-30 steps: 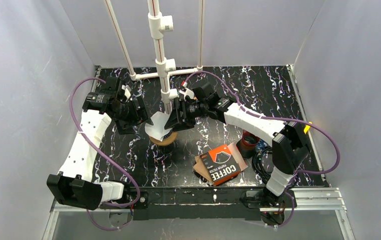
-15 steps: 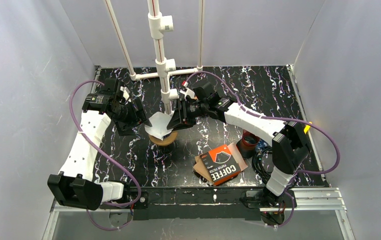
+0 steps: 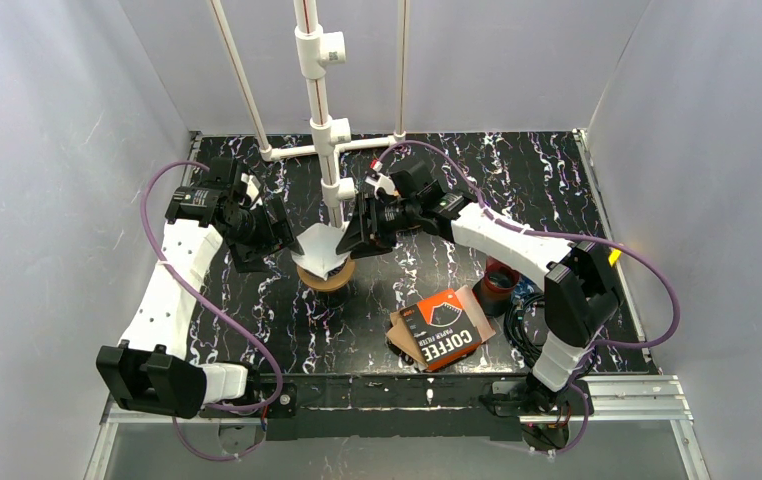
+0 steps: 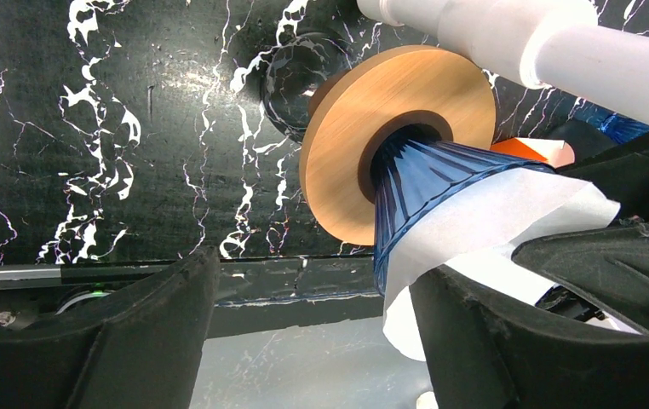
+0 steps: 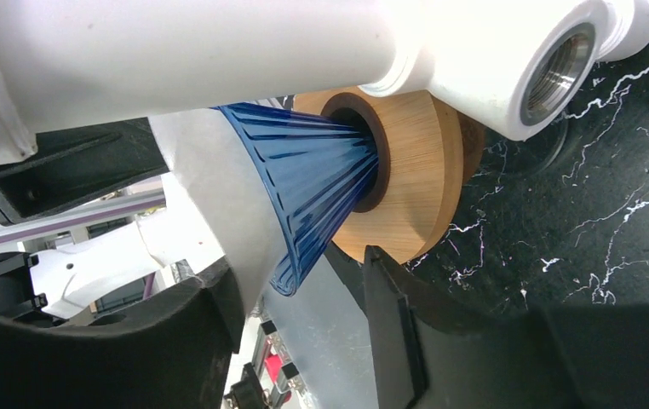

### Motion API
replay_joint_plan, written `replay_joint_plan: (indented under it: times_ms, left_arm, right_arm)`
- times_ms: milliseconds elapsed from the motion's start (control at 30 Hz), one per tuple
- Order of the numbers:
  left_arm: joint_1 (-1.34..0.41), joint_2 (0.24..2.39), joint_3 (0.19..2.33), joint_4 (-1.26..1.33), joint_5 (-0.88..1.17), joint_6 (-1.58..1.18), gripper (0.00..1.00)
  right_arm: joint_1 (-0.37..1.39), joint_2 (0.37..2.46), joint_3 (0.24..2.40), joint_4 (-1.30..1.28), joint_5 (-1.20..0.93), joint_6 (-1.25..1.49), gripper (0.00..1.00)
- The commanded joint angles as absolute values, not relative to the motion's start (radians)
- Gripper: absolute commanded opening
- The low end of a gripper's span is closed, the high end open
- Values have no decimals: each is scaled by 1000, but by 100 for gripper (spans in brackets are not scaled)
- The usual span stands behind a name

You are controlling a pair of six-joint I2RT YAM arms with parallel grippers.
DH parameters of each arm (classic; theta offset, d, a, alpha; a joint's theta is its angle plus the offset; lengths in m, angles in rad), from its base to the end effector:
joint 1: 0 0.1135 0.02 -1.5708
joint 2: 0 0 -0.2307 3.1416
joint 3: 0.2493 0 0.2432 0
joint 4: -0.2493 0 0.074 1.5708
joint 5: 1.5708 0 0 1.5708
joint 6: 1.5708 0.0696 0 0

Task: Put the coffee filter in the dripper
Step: Place the coffee filter in the coffee dripper.

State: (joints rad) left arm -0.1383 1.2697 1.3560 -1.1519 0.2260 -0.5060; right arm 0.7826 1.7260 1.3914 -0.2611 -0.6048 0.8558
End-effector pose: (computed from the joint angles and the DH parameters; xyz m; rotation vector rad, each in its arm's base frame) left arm 0.2453 -0.0499 0.2898 -0.4140 2.6571 -0.5090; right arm 0.2604 0.3148 0.2471 -0.3185 2.4876 1.4856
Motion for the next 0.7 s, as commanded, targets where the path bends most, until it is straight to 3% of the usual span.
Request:
replay_joint_plan:
  times_ms: [0, 300, 667]
  left_arm:
    - [-130, 1261, 1395, -1169, 235, -481, 81]
    - [-130, 1231, 1431, -1144, 257, -476, 88]
    - [-129, 1126, 1438, -1071, 248, -456, 97]
  right_arm:
    - [781, 1717, 1438, -242, -604, 830, 62]
    - [781, 1667, 1429, -227, -589, 817, 82]
    - [772, 1588, 1407, -236, -526, 781, 93]
